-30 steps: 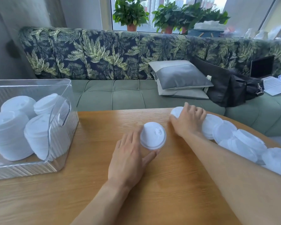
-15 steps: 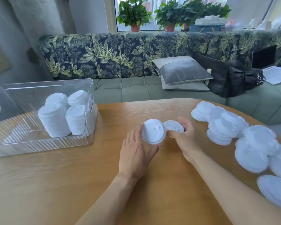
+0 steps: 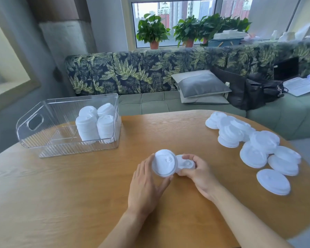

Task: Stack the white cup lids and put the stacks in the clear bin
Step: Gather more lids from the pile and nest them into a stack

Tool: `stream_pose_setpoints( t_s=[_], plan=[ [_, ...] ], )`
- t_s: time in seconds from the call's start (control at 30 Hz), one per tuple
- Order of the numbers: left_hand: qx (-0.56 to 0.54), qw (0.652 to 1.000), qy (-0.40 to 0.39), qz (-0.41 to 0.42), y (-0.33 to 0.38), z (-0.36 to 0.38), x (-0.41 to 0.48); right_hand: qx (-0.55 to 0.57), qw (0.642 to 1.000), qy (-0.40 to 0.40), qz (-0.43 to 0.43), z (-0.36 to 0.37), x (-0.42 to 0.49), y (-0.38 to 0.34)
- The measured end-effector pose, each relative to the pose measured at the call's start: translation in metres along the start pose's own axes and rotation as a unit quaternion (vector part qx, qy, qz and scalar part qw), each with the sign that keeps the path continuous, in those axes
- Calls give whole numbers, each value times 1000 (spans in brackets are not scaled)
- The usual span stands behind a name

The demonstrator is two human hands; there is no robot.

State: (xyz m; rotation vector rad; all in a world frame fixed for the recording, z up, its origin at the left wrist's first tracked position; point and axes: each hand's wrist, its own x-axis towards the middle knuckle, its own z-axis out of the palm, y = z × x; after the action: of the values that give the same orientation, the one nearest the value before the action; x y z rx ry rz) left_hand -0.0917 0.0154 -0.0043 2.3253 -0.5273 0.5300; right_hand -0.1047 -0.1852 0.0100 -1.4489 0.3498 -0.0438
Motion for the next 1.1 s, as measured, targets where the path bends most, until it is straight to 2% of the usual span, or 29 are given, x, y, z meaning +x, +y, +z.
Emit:
stream_pose_setpoints(
  t_s=[0.33,0.57,0.93,1.1],
  plan=[
    [5,1000,-17,-7,9,-16,-23,30,999,24,-21,9,-28,3],
    [-1,1000,-17,-12,10,-16,-21,57,998,-21,-18,7,-28,0],
    [-3,999,-42,4,7,-13,-18,40,996,-77,-14,10,-26,-1],
    [-63,995,-65,-33,4,-12,-20,42,995,-94,-10,9,-27,-2]
  ],
)
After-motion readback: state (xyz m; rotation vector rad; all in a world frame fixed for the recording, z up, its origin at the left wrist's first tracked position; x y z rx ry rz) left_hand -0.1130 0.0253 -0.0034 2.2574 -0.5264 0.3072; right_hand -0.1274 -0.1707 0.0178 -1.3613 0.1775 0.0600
